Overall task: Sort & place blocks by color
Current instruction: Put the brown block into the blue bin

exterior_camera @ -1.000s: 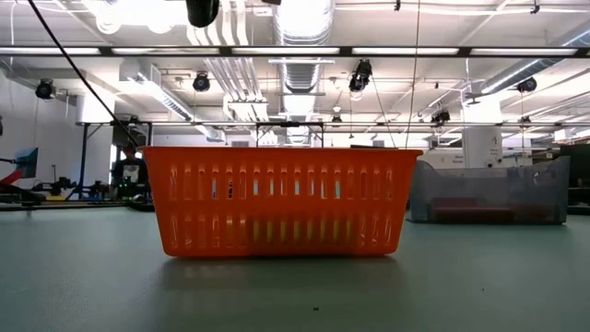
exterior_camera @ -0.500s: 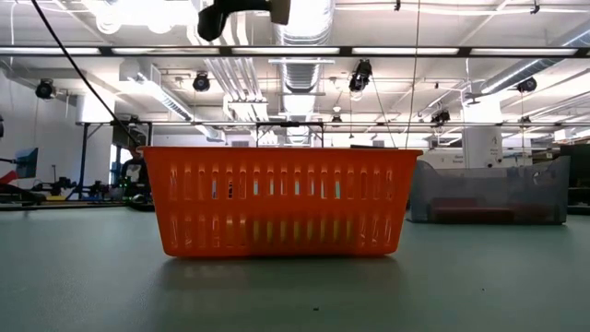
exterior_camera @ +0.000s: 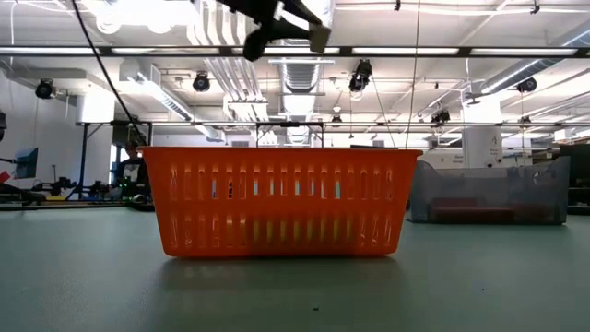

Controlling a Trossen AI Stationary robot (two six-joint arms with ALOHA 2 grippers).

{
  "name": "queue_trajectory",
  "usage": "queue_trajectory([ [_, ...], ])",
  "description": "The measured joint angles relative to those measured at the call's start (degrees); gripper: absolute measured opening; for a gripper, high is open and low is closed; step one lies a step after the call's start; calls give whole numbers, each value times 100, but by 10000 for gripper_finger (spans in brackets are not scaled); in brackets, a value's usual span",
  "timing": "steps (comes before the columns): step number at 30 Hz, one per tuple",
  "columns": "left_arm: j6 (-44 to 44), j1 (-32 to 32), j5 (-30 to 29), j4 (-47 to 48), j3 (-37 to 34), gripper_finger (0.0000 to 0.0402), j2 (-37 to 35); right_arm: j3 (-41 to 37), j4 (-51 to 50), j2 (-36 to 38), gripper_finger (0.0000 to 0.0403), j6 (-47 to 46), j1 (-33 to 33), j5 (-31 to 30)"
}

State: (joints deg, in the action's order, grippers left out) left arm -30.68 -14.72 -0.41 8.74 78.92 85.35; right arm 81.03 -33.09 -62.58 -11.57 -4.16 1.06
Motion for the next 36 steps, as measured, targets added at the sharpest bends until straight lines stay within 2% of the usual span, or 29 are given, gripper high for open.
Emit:
queue_trajectory([
  [8, 626, -565, 92, 743, 730, 93, 885, -33, -1, 107, 68, 22, 0, 4],
  [17, 709, -1209, 135, 1610, 697, 93, 1774, -74, -88, 227, 68, 170, 0, 39],
  [27, 713, -1395, 190, 1863, 693, 93, 2432, -204, -107, 262, 68, 195, 0, 35],
  [36, 711, -1397, 232, 2002, 677, 93, 2616, -223, -120, 255, 68, 195, 0, 26],
])
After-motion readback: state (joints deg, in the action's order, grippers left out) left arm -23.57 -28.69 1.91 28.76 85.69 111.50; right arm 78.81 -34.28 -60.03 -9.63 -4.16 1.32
